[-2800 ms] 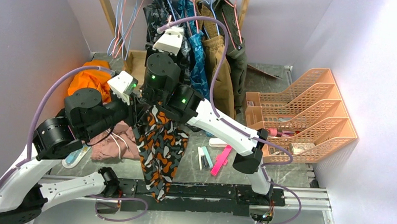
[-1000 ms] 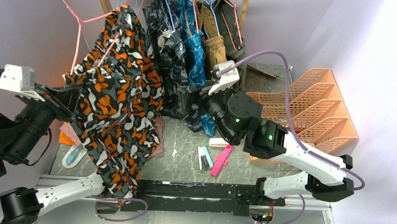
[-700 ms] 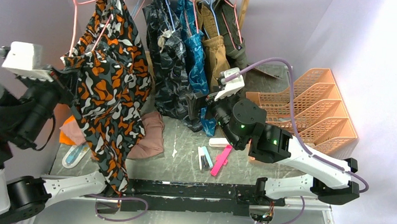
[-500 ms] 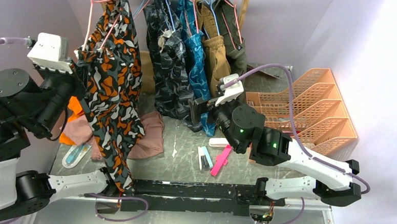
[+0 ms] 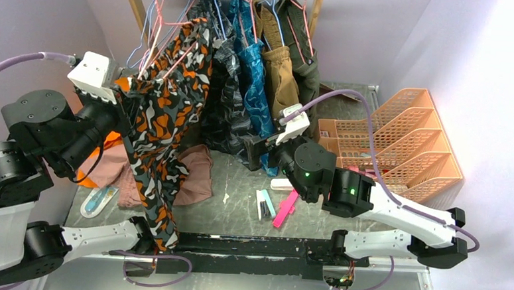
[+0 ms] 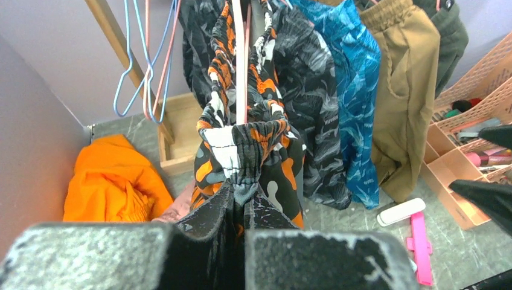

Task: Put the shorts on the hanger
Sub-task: Place the hanger at the clothesline.

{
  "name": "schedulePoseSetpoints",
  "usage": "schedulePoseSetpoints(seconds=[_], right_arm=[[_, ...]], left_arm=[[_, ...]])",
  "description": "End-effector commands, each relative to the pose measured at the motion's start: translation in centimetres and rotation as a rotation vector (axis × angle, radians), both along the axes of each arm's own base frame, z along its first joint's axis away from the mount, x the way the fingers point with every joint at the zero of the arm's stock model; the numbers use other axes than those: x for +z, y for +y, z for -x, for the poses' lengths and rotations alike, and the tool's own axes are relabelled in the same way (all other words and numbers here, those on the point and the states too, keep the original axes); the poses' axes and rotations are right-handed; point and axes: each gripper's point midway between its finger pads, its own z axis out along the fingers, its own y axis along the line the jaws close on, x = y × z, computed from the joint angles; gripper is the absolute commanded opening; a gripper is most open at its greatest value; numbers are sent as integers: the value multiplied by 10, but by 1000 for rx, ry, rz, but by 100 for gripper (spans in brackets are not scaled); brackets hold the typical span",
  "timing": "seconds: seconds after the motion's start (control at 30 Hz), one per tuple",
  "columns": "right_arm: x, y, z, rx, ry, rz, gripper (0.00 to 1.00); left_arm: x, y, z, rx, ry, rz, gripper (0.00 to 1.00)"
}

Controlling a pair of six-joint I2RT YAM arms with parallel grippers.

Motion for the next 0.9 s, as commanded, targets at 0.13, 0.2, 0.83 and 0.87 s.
schedulePoseSetpoints(seconds=[0.13,0.2,0.83,0.87], right_arm=[[9,-12,3,-4,-6,-38,96],[10,-14,3,-6,0,-46,96],[15,-44,13,-5,17,-85,96],[15,-45,14,-5,17,-88,95]], left_arm=[[-4,8,-21,140,-36,-15,7],[-4,5,-34,190,-38,-74,7],[-42,8,-117,292,60,-62,7],[-42,7,-120,287,57,-50,7]])
